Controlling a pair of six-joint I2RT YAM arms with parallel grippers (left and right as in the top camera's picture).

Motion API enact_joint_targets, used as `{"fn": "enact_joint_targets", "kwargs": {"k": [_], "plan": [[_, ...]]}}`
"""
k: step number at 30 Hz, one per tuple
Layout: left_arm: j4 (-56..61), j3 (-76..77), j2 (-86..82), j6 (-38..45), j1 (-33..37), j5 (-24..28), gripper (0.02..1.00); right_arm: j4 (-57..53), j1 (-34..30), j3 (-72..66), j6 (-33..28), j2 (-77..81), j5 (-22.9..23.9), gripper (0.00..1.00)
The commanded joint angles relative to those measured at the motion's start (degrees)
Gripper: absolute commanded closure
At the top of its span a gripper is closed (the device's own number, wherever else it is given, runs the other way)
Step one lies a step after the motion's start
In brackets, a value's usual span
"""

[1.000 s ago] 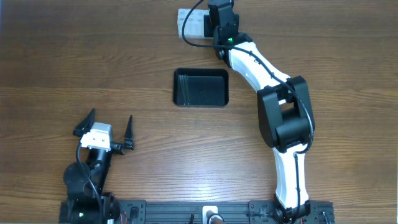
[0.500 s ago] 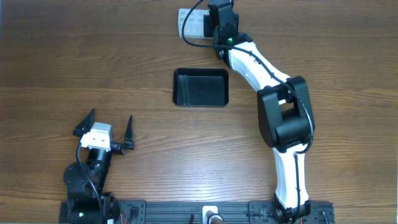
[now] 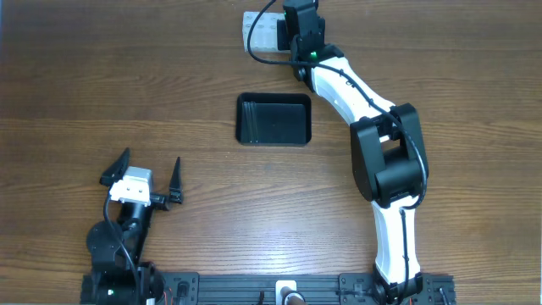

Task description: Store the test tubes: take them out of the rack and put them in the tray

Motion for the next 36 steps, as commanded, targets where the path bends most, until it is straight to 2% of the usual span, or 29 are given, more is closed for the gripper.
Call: {"fn": "enact_joint_targets", "kwargs": {"k": [1,8,13,19,27,32,36], "plan": [[-0.09,-0.26,-0.35,0.59,0.35,0.55,0.018,-0.42,1.07,1.55,-1.84,-4.07,-0.22,0.886],[-0.09,-0.26,-0.35,0.59,0.33,0.55,0.02,-2.05,2.4,1.6,-5.35,-12.52,0.96,0.888],[-0.09,-0.26,-0.35,0.59,0.35,0.55,0.018,-2.08,3.39,1.6,-7.56,-19.67,5.2,0.877],[-0.09,-0.26,-0.35,0.59,0.35,0.55,0.018,-5.95,4.5,1.6,-9.01,-27.96,5.38,0.882],[-0.09,-0.26,-0.35,0.59,0.33,0.55,0.018,-25.53,6.4,1.6,2.99,-32.52,4.0,0.893],[-0.09,-0.26,-0.35,0.59,0.33,0.55,0.018,-37.88,6.43,1.6,10.21,-30.71,-4.31,0.899],[-0.09,-0.26,-0.35,0.59,0.35,0.55,0.018,-42.66,6.45,1.6,13.66,-27.52,-9.18,0.906]]}}
